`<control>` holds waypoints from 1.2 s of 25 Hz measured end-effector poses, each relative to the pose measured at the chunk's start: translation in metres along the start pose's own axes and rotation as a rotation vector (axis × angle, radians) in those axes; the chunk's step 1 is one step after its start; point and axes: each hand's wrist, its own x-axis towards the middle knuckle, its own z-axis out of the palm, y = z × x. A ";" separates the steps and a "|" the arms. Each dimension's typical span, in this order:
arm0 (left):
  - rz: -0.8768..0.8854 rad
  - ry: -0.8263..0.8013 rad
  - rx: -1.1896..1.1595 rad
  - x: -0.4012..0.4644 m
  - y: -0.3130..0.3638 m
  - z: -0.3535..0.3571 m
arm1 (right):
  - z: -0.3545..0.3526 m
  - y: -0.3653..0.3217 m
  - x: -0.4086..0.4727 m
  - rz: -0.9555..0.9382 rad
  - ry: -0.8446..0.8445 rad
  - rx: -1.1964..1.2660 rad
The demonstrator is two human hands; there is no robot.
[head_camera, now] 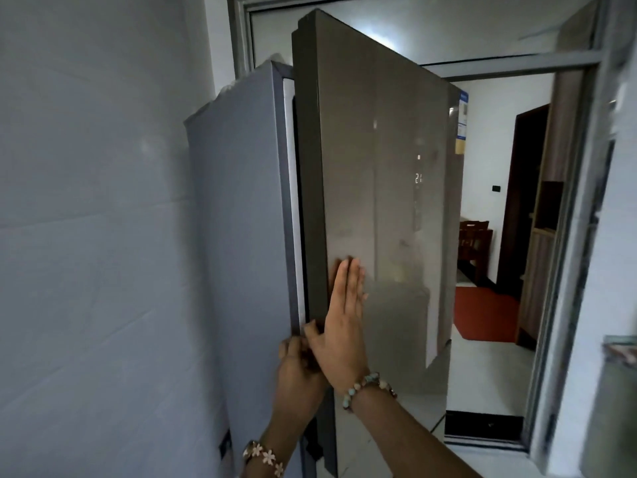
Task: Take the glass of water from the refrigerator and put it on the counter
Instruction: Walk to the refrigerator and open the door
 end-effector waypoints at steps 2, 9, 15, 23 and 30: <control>0.028 -0.099 -0.035 -0.011 0.002 0.011 | -0.019 0.009 -0.011 -0.019 0.047 0.045; 0.126 -0.251 -0.018 -0.068 0.033 0.083 | -0.109 0.038 -0.045 0.056 0.179 0.166; 0.377 -0.021 -0.062 -0.132 0.079 0.166 | -0.196 0.086 -0.068 0.095 0.159 0.251; 0.569 -0.034 0.015 -0.177 0.126 0.290 | -0.315 0.172 -0.084 0.115 0.175 0.307; 0.755 -0.061 0.167 -0.173 0.162 0.380 | -0.401 0.245 -0.076 0.181 0.225 0.239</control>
